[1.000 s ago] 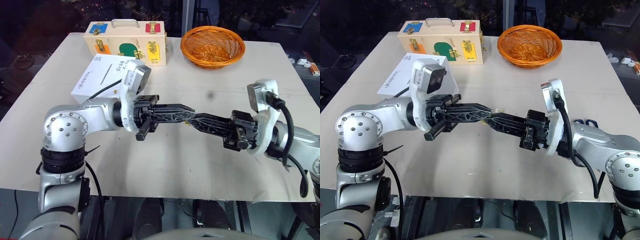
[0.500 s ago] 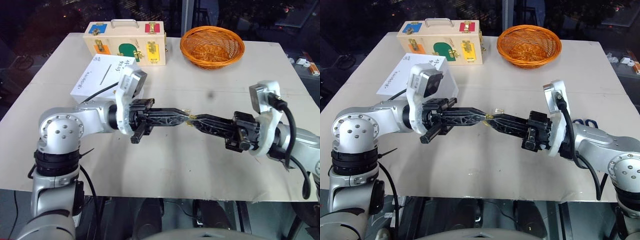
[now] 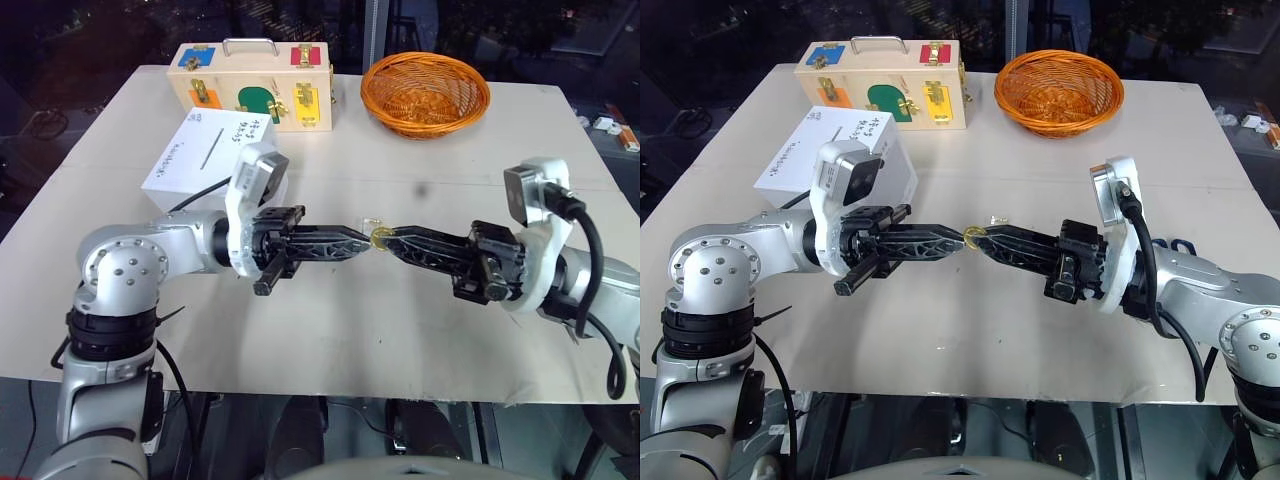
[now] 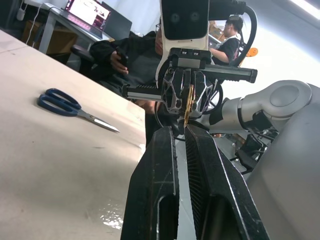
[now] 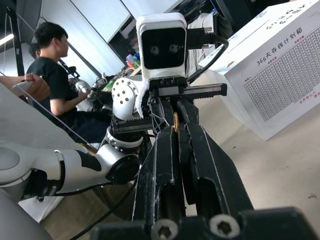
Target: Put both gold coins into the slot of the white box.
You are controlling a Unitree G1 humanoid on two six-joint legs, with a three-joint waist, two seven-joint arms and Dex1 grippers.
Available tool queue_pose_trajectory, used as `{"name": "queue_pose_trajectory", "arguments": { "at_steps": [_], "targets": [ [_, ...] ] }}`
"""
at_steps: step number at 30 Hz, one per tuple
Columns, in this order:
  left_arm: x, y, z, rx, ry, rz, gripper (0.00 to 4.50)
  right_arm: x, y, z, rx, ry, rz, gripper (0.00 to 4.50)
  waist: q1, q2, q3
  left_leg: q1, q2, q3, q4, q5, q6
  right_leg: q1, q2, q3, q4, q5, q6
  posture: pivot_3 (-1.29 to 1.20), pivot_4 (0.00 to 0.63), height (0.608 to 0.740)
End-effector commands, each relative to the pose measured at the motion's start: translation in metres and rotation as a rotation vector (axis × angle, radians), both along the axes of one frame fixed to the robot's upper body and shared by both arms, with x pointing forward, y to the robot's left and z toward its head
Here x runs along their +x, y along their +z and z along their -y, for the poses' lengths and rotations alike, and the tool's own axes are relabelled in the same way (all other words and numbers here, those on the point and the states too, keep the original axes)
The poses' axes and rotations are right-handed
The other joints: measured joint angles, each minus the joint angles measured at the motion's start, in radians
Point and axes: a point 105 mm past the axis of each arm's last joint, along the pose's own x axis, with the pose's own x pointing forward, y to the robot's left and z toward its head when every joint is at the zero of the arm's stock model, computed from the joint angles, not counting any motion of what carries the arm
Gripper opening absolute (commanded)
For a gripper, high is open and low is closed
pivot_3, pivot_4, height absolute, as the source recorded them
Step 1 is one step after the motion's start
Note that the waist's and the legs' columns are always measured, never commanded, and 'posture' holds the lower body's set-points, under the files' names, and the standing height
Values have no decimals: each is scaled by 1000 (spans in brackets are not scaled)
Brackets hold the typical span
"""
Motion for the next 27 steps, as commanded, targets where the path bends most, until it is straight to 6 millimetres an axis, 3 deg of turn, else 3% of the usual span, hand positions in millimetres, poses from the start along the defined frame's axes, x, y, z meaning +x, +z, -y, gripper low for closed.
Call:
{"name": "queue_pose_trajectory", "arguments": {
  "at_steps": [1, 27],
  "targets": [
    [-4, 4, 0, -14, -17, 29, 356, -8, 8, -3, 20, 25, 38, 0, 0, 0, 0, 0, 0, 0, 0, 0, 0, 0, 0, 0, 0, 0, 0, 0, 150, 726],
    [-4, 2, 5, -24, -29, 39, 356, -7, 7, -10, 22, 53, 35, 0, 0, 0, 0, 0, 0, 0, 0, 0, 0, 0, 0, 0, 0, 0, 0, 0, 150, 726]
  ]
}}
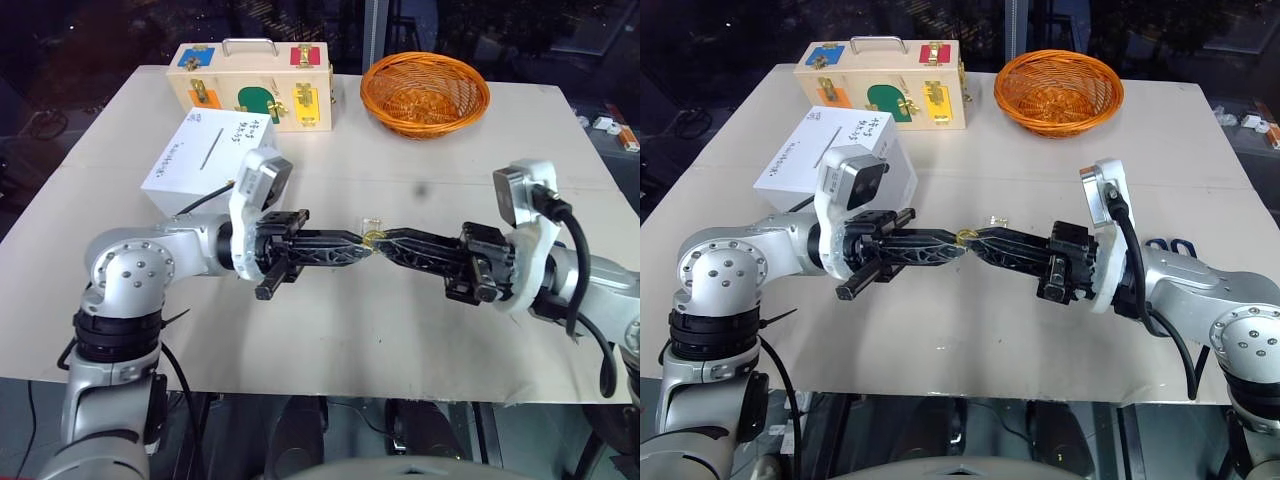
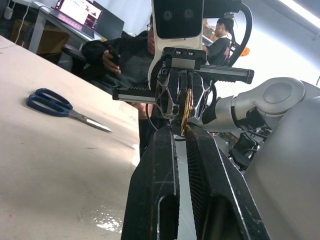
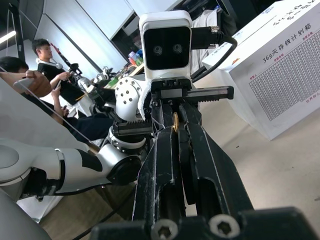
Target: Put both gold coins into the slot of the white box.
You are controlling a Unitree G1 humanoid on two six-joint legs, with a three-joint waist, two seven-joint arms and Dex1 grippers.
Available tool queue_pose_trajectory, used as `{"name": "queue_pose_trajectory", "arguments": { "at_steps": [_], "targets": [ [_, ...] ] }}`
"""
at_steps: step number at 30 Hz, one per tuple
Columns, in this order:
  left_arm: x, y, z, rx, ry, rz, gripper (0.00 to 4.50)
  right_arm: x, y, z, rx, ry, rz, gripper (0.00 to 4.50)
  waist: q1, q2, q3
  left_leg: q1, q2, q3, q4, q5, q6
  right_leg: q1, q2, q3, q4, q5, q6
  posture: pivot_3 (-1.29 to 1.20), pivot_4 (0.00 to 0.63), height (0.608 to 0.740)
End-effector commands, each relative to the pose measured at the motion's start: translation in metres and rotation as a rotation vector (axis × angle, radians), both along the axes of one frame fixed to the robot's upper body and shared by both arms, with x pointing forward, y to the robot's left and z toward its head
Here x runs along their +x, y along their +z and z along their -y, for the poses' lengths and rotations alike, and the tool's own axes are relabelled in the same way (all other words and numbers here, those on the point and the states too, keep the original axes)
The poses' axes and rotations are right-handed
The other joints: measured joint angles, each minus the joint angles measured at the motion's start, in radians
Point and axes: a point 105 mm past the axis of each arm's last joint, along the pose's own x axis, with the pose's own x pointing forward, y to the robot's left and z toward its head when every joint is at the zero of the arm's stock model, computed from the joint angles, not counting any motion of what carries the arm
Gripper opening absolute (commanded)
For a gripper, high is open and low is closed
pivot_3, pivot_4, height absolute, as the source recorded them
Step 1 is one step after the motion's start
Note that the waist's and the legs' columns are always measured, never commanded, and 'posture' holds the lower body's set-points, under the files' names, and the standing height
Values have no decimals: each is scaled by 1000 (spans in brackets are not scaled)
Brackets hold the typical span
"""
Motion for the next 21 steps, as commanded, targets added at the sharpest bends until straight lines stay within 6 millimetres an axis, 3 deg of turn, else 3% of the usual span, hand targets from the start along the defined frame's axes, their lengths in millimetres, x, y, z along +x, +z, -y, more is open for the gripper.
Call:
{"name": "queue_pose_trajectory", "arguments": {
  "at_steps": [1, 21],
  "targets": [
    [-2, 6, 2, -13, 1, 46, 356, -7, 8, -3, 26, 34, 28, 0, 0, 0, 0, 0, 0, 0, 0, 0, 0, 0, 0, 0, 0, 0, 0, 0, 150, 726],
    [0, 7, 0, -16, 18, 44, 356, -8, 6, 1, 25, 6, 12, 0, 0, 0, 0, 0, 0, 0, 0, 0, 0, 0, 0, 0, 0, 0, 0, 0, 150, 726]
  ]
}}
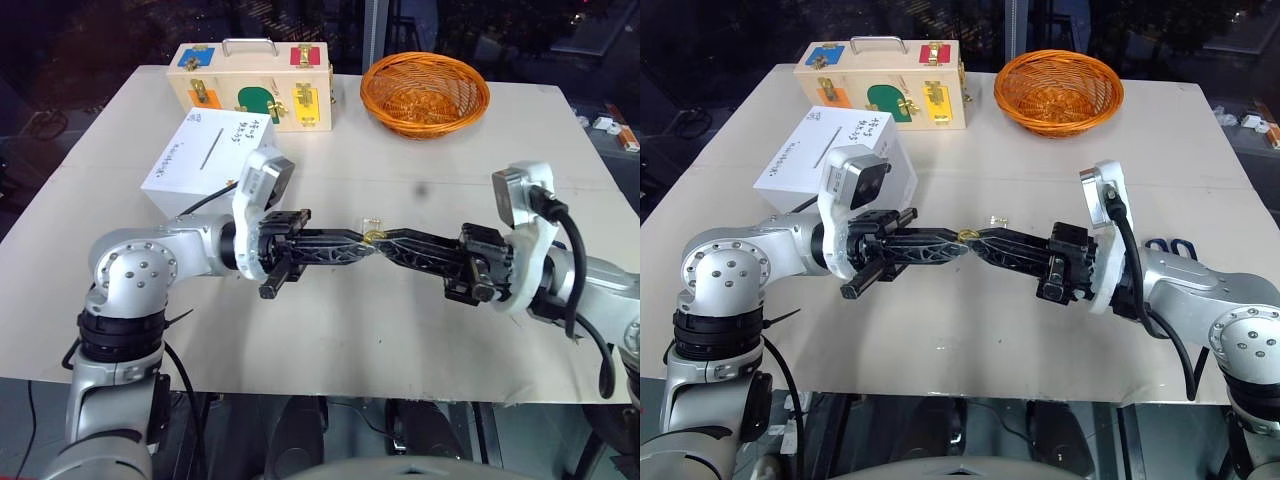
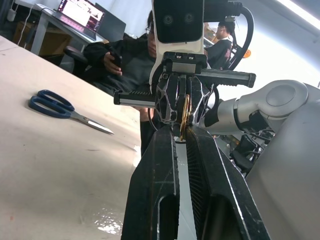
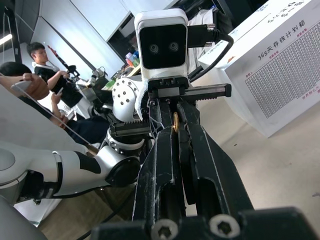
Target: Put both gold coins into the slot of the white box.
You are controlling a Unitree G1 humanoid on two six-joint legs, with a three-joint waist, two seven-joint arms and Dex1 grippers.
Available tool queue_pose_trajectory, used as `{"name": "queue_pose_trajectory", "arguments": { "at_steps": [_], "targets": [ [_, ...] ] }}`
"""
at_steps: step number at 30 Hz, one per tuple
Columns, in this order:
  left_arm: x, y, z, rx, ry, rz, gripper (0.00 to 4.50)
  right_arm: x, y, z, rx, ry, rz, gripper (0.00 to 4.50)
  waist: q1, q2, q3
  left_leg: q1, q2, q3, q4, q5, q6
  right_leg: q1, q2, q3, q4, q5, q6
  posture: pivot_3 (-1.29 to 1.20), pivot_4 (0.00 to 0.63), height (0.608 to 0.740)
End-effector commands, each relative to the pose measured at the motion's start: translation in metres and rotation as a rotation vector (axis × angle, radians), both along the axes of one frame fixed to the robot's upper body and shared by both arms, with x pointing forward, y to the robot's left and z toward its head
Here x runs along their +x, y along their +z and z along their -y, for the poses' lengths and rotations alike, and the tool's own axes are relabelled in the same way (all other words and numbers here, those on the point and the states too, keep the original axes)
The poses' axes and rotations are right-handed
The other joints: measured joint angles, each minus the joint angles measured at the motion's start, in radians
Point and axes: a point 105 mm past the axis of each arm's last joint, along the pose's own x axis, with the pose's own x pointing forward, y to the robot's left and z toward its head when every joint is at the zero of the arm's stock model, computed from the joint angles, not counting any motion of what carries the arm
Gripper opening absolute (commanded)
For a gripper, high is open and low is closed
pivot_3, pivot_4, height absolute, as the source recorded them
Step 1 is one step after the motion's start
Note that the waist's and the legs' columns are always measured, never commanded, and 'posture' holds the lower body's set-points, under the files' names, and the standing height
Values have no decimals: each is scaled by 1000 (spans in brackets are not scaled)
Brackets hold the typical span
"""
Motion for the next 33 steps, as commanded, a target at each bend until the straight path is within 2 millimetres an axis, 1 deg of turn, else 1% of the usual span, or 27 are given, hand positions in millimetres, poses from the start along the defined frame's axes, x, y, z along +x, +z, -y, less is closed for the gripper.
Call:
{"name": "queue_pose_trajectory", "arguments": {
  "at_steps": [1, 13, 14, 21, 31, 33],
  "targets": [
    [-2, 7, -2, -13, 7, 46, 356, -9, 9, 0, 27, 21, 34, 0, 0, 0, 0, 0, 0, 0, 0, 0, 0, 0, 0, 0, 0, 0, 0, 0, 150, 726],
    [-1, 9, 1, -18, 6, 49, 356, -10, 9, -1, 29, 18, 26, 0, 0, 0, 0, 0, 0, 0, 0, 0, 0, 0, 0, 0, 0, 0, 0, 0, 150, 726],
    [-1, 9, 1, -20, 4, 50, 173, -11, 9, -1, 31, 20, 24, 0, 0, 0, 0, 0, 0, 0, 0, 0, 0, 0, 0, 0, 0, 0, 0, 0, 150, 726],
    [-3, 12, 7, -33, -11, 56, 173, -11, 6, -5, 36, 31, 3, 0, 0, 0, 0, 0, 0, 0, 0, 0, 0, 0, 0, 0, 0, 0, 0, 0, 150, 726],
    [4, 18, 13, -53, 20, 82, 173, -11, 6, -4, 32, 26, -3, 0, 0, 0, 0, 0, 0, 0, 0, 0, 0, 0, 0, 0, 0, 0, 0, 0, 150, 726],
    [5, 21, 15, -60, 29, 91, 173, -12, 6, -3, 33, 24, -5, 0, 0, 0, 0, 0, 0, 0, 0, 0, 0, 0, 0, 0, 0, 0, 0, 0, 150, 726]
  ]
}}
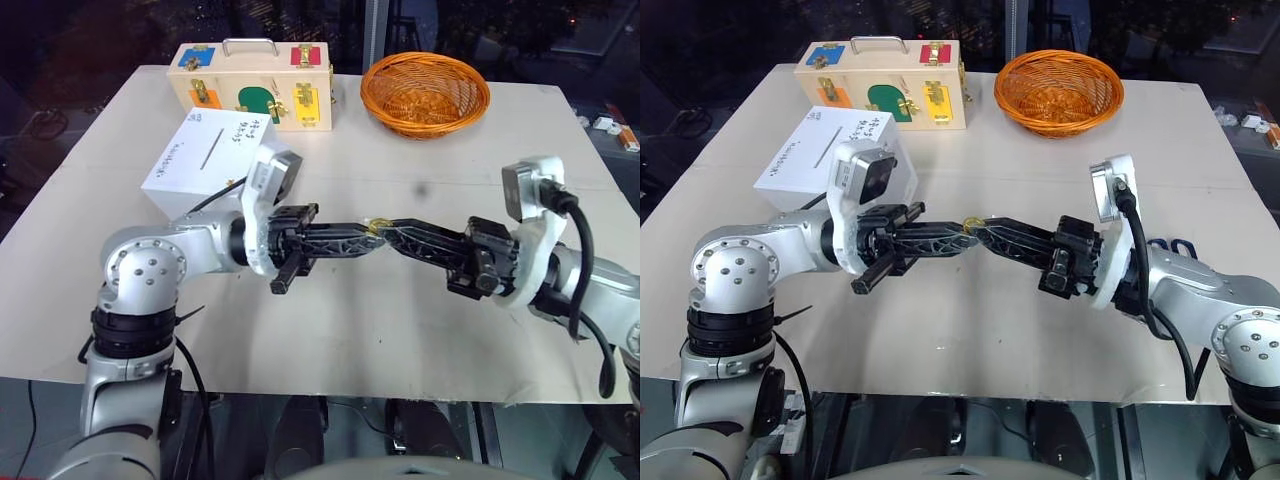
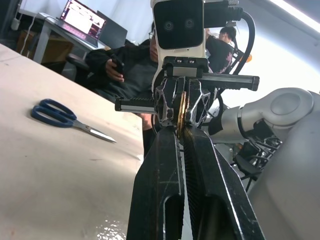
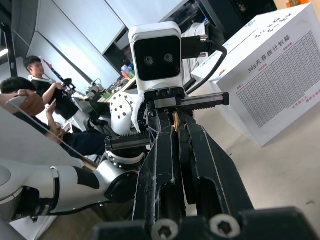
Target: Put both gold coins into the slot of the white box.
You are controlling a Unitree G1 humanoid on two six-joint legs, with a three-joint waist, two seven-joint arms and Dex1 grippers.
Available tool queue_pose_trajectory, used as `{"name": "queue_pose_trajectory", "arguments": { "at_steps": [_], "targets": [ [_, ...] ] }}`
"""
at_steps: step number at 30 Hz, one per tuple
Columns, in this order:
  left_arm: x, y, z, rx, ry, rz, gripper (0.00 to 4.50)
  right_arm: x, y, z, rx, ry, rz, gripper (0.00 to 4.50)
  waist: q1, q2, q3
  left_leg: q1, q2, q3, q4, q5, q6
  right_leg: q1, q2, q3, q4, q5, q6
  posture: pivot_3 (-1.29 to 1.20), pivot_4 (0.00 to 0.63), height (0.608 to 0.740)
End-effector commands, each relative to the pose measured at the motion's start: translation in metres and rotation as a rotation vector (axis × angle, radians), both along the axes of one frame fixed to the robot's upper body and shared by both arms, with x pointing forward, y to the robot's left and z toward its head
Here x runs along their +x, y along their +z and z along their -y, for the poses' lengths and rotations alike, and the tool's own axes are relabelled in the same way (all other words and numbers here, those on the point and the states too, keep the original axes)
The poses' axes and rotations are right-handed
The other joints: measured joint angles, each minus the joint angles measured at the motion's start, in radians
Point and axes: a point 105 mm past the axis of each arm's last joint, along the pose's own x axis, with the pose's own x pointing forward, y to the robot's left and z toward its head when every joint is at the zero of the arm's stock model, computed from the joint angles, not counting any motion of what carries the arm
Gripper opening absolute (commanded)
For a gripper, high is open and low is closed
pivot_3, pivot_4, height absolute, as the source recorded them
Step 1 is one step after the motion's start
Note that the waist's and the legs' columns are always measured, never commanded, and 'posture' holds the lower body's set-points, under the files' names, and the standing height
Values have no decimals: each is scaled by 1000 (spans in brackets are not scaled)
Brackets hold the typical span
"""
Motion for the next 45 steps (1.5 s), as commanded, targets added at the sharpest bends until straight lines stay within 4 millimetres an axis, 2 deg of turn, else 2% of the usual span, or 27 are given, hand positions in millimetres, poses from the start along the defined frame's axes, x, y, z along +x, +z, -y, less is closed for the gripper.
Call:
{"name": "queue_pose_trajectory", "arguments": {
  "at_steps": [1, 10, 11, 12, 16, 22, 32, 33, 35, 45],
  "targets": [
    [2, 17, 5, -39, 18, 74, 173, -15, 1, -6, -1, 72, -1, 0, 0, 0, 0, 0, 0, 0, 0, 0, 0, 0, 0, 0, 0, 0, 0, 0, 150, 726],
    [5, 20, 4, -37, 45, 88, 173, -15, 0, -3, 0, 71, -6, 0, -1, 0, 0, 0, 0, 0, 0, 0, 0, 0, 0, 0, 0, 0, 0, 0, 150, 726],
    [5, 20, 3, -37, 45, 87, 682, -15, 0, -3, 0, 71, -7, 0, -1, 0, 0, 0, 0, 0, 0, 0, 0, 0, 0, 0, 0, 0, 0, 0, 150, 726],
    [5, 20, 2, -36, 48, 88, 880, -14, 0, -3, 0, 70, -7, 0, 0, 0, 0, 0, 0, 0, 0, 0, 0, 0, 0, 0, 0, 0, 0, 0, 150, 726],
    [9, 14, -1, -36, 68, 89, 2510, -14, 0, -2, -1, 69, -6, 0, 0, 0, 0, 0, 0, 0, 0, 0, 0, 0, 0, 0, 0, 0, 0, 0, 150, 726],
    [7, 10, -5, -40, 58, 87, 2510, -14, 1, -2, 0, 59, -5, 0, 0, 0, 0, 0, 0, 0, 0, 0, 0, 0, 0, 0, 0, 0, 0, 0, 150, 726],
    [3, 15, -3, -47, 40, 83, 2510, -11, -1, 3, -4, 33, -12, 0, 0, 0, 0, 0, 0, 0, 0, 0, 0, 0, 0, 0, 0, 0, 0, 0, 150, 726],
    [3, 16, -2, -48, 39, 82, 1974, -11, -1, 3, -4, 33, -12, 0, 0, 0, 0, 0, 0, 0, 0, 0, 0, 0, 0, 0, 0, 0, 0, 0, 150, 726],
    [3, 16, -2, -49, 40, 82, 1233, -11, -1, 3, -5, 34, -11, 0, 0, 0, 0, 0, 0, 0, 0, 0, 0, 0, 0, 0, 0, 0, 0, 0, 150, 726],
    [7, 10, -9, -50, 51, 68, 1233, -12, -1, 2, -7, 40, -12, 0, 0, 0, 0, 0, 0, 0, 0, 0, 0, 0, 0, 0, 0, 0, 0, 0, 150, 726]
  ]
}}
